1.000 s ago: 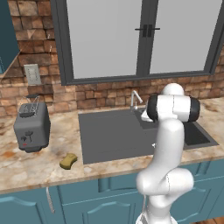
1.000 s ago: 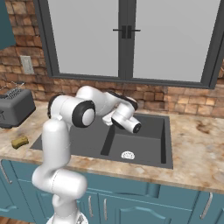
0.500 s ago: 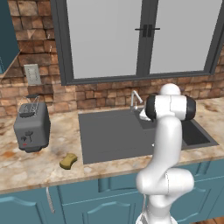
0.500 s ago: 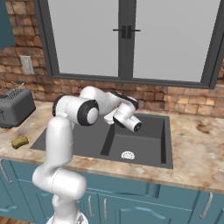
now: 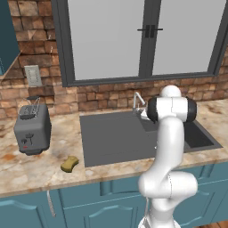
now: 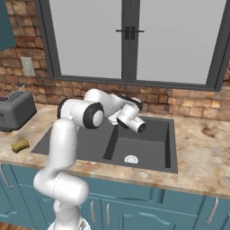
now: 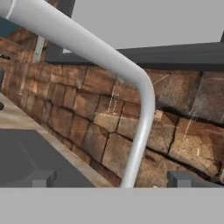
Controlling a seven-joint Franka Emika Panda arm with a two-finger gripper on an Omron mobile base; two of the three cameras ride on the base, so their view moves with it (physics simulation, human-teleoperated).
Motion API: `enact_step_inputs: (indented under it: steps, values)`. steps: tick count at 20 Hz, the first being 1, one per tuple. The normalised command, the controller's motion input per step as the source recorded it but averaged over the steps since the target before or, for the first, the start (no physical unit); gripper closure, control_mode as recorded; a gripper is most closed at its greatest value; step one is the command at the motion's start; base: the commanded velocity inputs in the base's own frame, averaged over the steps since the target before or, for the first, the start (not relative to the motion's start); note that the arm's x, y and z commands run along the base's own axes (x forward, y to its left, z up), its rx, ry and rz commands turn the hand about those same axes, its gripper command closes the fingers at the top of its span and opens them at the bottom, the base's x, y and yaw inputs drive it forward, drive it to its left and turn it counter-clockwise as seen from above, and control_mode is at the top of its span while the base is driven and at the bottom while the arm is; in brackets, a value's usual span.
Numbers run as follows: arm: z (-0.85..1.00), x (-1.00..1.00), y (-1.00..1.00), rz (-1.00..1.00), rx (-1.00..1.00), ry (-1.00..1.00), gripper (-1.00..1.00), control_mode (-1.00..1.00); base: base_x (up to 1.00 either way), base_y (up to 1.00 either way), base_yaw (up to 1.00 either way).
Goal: Soak the sponge with water for a few seconds and then drop it inside the sink.
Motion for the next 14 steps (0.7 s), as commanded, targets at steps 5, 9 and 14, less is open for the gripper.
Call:
enact_step_inputs:
  steps: [5,9,14]
  values:
    - [-0.21,0.19,0.0,-0.08,0.0,0.0,-1.0,-1.0,0.0,0.0,0.0]
    - [-0.3,0.21,0.0,-0.08,0.0,0.0,-1.0,-1.0,0.0,0.0,0.0]
    - [-0.23,0.21,0.0,-0.07,0.01,0.0,-1.0,-1.0,0.0,0.0,0.0]
